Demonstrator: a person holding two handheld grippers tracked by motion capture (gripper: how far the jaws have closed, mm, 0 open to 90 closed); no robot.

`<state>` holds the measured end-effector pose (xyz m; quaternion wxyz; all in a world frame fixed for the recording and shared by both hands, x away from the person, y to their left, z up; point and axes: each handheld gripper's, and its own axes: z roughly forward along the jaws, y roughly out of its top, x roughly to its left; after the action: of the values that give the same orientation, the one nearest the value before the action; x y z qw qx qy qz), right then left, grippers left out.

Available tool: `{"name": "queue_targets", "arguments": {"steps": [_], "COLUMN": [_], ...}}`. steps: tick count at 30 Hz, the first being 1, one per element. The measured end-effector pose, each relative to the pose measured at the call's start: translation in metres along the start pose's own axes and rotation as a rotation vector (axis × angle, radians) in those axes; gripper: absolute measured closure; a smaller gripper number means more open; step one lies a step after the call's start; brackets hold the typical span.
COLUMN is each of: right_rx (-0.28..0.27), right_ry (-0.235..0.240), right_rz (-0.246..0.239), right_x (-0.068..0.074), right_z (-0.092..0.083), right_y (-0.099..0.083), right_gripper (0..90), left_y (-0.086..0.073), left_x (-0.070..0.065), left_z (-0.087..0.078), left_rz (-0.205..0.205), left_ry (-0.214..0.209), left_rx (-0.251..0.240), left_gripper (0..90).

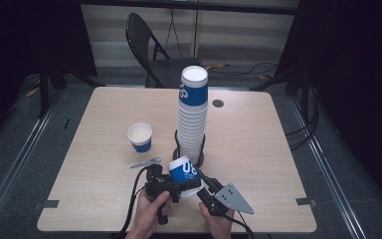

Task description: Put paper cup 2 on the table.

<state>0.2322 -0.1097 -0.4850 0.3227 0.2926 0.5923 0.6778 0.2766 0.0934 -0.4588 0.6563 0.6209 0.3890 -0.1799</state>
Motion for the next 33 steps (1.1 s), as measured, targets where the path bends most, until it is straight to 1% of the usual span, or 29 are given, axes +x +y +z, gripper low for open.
{"name": "queue_targets", "arguments": {"steps": [1,3,4,5,6,8,10,12,14,15,16,18,20,21,22,23,24,25,26,27,29,30,31,32,33], "right_rx": [-0.001,0.0,0.004,0.007,0.013,0.019,0.03,0.04,0.047,0.05,0.056,0.071,0.081,0.084,0.088,0.093,0.101,0.111,0.111,0.137,0.154,0.154,0.169,0.193,0.198], "right_ry": [0.004,0.009,0.009,0.009,0.007,0.007,0.011,0.015,0.017,0.017,0.019,0.02,0.023,0.026,0.026,0.027,0.029,0.027,0.027,0.024,0.021,0.021,0.016,0.007,0.004], "right_rz": [0.001,0.002,0.003,0.001,-0.001,-0.006,-0.005,-0.005,-0.002,-0.003,-0.002,-0.002,0.0,0.003,0.005,0.007,0.008,0.006,0.006,0.007,0.01,0.01,0.012,0.007,0.01], "right_x": [0.0,0.001,0.001,0.001,0.001,0.002,0.002,0.002,0.002,0.002,0.002,0.003,0.003,0.003,0.003,0.003,0.003,0.004,0.004,0.003,0.002,0.002,0.001,-0.001,-0.002], "right_z": [0.0,0.0,0.0,-0.001,-0.001,-0.002,-0.003,-0.004,-0.005,-0.005,-0.006,-0.006,-0.007,-0.007,-0.008,-0.008,-0.009,-0.01,-0.01,-0.012,-0.013,-0.013,-0.014,-0.016,-0.017], "right_y": [0.0,0.0,0.001,0.0,0.0,0.0,0.001,0.001,0.001,0.0,0.0,0.0,0.0,0.0,0.0,0.0,0.0,0.0,0.0,0.0,-0.001,-0.001,-0.001,-0.001,-0.001], "right_gripper": [85.6,85.6,85.6,85.7,85.6,85.6,85.6,85.7,85.7,85.7,85.7,85.7,85.8,85.8,85.7,85.8,85.8,85.8,85.8,85.8,85.7,85.7,85.8,85.8,85.8], "left_y": [0.0,0.001,0.003,0.004,0.005,0.007,0.009,0.01,0.012,0.012,0.012,0.013,0.015,0.016,0.018,0.019,0.02,0.021,0.021,0.022,0.022,0.022,0.022,0.023,0.023], "left_x": [0.0,0.001,0.002,0.003,0.004,0.007,0.009,0.011,0.011,0.011,0.012,0.011,0.012,0.012,0.013,0.014,0.014,0.015,0.015,0.015,0.015,0.015,0.014,0.014,0.013], "left_z": [-0.001,-0.001,-0.001,-0.001,-0.002,-0.003,-0.004,-0.005,-0.006,-0.007,-0.007,-0.01,-0.012,-0.013,-0.015,-0.017,-0.018,-0.019,-0.019,-0.021,-0.023,-0.023,-0.024,-0.025,-0.025], "left_rz": [0.013,0.021,0.036,0.035,0.023,0.018,0.026,0.062,0.09,0.112,0.132,0.17,0.187,0.187,0.19,0.193,0.199,0.206,0.206,0.228,0.244,0.244,0.261,0.278,0.291], "left_ry": [-0.003,0.006,0.005,0.016,0.021,0.015,0.017,0.012,0.034,0.064,0.065,0.079,0.091,0.098,0.106,0.109,0.108,0.117,0.117,0.138,0.143,0.143,0.155,0.165,0.183], "left_rx": [0.0,-0.012,-0.014,-0.016,-0.026,-0.036,-0.055,-0.058,-0.08,-0.07,-0.083,-0.09,-0.1,-0.109,-0.12,-0.121,-0.118,-0.13,-0.13,-0.131,-0.157,-0.157,-0.17,-0.164,-0.169], "left_gripper": [14.5,13.6,12.4,10.6,9.3,9.2,7.2,5.5,4.3,2.2,0.1,0.0,0.0,0.0,0.6,0.8,2.8,5.5,7.2,8.4,10.6,12.4,12.4,15.3,15.1]}}
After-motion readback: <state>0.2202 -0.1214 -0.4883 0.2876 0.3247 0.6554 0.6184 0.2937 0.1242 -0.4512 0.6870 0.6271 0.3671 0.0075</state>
